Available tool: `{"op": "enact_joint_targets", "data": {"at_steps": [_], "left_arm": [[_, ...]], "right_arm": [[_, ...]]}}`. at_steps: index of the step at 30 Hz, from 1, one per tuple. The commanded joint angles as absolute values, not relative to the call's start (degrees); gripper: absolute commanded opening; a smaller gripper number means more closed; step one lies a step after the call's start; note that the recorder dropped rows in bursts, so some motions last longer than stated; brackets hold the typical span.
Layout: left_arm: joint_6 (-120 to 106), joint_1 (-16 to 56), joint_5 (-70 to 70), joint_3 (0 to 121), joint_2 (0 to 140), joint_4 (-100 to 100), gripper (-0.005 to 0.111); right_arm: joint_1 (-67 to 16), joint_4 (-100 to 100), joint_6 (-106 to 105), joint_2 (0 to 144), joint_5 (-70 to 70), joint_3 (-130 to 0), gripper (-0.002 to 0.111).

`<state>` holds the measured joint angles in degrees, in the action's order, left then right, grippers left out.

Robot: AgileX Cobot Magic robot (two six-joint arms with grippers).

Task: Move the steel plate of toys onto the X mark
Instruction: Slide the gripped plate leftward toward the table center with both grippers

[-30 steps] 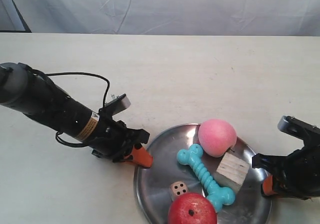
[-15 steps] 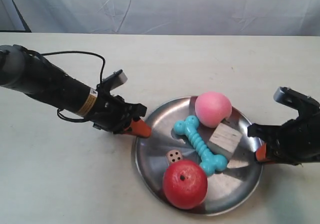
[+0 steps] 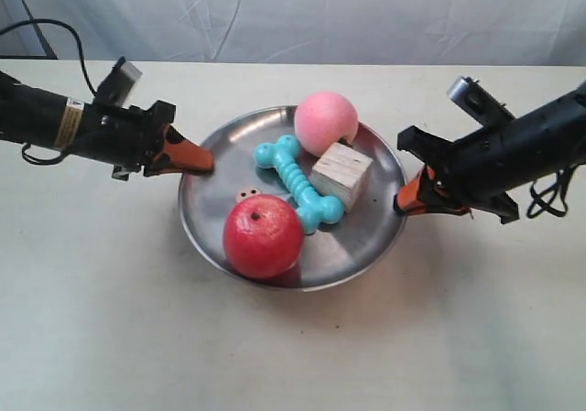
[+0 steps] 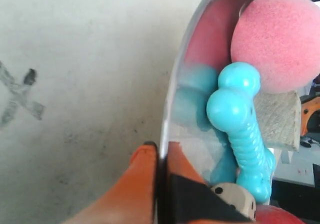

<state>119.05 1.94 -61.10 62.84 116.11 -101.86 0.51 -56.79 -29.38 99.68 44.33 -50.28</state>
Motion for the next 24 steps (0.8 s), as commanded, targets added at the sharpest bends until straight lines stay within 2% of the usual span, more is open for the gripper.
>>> {"op": "enact_joint_targets", "data": {"at_steps": [1, 6, 10, 16, 24], "left_arm": [[119.8, -1.8, -61.5, 64.3, 115.7, -99.9, 0.0], [117.7, -1.8, -53.6, 65.5, 115.7, -99.9, 0.0], [115.4, -1.8, -45.6, 65.6, 115.7, -99.9, 0.0], [111.2, -1.8, -38.1, 65.6, 115.7, -99.9, 0.0], [106.2, -1.8, -28.4, 61.8, 115.7, -99.9, 0.0]], "right_arm": [[-6.3, -54.9, -27.7, 105.2, 43.5, -56.3, 0.0], [-13.5, -55.0, -24.7, 111.1, 39.6, -64.6, 0.0], [-16.1, -54.4, -22.9, 116.4, 40.2, -72.2, 0.0], [-17.2, -54.2, -21.8, 122.1, 41.6, -78.8, 0.0], [-18.2, -54.3, -20.0, 126.1, 43.1, -79.7, 0.0]]}}
